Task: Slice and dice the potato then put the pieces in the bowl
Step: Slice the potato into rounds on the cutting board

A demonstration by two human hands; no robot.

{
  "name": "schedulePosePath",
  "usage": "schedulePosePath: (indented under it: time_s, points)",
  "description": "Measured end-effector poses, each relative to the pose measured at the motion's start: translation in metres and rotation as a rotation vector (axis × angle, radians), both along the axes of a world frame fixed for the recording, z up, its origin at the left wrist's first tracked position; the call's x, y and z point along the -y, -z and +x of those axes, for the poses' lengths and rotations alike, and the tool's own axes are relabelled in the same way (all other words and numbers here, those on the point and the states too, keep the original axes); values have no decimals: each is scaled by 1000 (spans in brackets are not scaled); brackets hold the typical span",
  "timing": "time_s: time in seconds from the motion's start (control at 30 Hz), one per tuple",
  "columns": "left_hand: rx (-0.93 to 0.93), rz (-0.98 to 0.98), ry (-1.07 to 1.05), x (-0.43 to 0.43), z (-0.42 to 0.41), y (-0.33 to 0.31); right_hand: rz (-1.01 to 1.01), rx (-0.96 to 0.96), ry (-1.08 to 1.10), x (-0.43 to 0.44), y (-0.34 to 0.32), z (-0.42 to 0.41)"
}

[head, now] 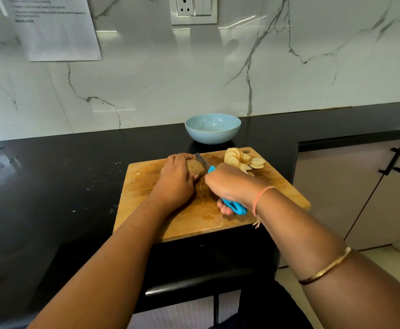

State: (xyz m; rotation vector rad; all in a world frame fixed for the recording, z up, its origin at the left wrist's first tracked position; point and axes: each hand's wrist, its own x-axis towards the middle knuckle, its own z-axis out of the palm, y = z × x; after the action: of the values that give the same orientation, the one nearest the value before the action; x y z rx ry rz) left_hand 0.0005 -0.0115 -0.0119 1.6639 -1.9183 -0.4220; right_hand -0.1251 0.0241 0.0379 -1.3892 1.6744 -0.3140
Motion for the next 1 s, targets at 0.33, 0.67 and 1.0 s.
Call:
schedulePosePath:
  time_s: [0.33,0.67,1.0]
  points:
    - [-19,24,1,1,0,-2,59,-61,-3,-2,-6,-9]
    - [-20,-14,-12,0,0,-1,-32,-27,-34,3,-3,2]
    - [-64,46,-39,0,3,-2,59,-161,-86,-12,-9,-3]
